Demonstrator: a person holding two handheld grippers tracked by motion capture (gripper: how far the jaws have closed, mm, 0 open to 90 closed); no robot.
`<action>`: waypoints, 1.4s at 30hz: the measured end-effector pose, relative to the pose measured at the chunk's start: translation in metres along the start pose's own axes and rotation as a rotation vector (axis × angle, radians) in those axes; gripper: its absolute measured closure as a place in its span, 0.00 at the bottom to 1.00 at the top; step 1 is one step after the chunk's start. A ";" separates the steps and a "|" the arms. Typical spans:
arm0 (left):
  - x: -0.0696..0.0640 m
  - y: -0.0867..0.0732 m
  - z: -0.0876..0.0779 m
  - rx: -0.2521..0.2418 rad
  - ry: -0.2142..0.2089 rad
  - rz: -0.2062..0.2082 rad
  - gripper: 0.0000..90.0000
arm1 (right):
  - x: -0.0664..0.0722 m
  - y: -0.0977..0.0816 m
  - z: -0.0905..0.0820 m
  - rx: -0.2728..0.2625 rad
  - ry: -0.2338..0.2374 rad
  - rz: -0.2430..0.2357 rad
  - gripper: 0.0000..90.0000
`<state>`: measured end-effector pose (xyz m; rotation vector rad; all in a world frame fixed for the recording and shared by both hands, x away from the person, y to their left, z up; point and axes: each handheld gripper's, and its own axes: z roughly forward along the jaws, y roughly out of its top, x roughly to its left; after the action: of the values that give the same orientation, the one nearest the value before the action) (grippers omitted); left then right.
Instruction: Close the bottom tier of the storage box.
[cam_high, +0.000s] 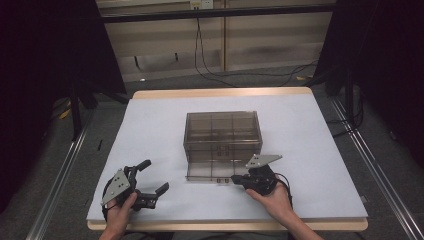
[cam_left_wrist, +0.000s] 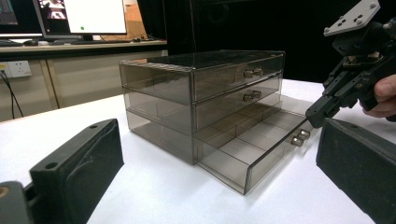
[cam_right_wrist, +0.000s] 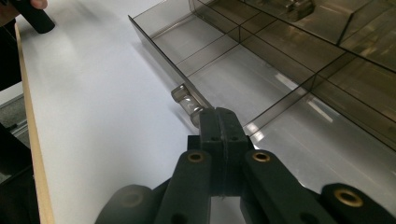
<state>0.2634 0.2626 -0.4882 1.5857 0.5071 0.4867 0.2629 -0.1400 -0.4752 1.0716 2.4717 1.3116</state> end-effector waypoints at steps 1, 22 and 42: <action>0.000 0.000 0.000 -0.001 0.000 0.000 0.01 | -0.001 0.000 0.000 0.001 0.003 0.000 1.00; -0.001 0.000 0.001 -0.006 0.003 -0.013 0.01 | -0.005 -0.004 -0.005 0.000 -0.008 0.017 1.00; 0.000 0.000 0.000 0.003 -0.004 -0.005 0.00 | -0.008 -0.003 -0.002 -0.006 -0.011 0.024 1.00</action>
<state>0.2638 0.2624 -0.4882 1.5877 0.5087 0.4798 0.2666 -0.1473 -0.4778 1.1074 2.4529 1.3158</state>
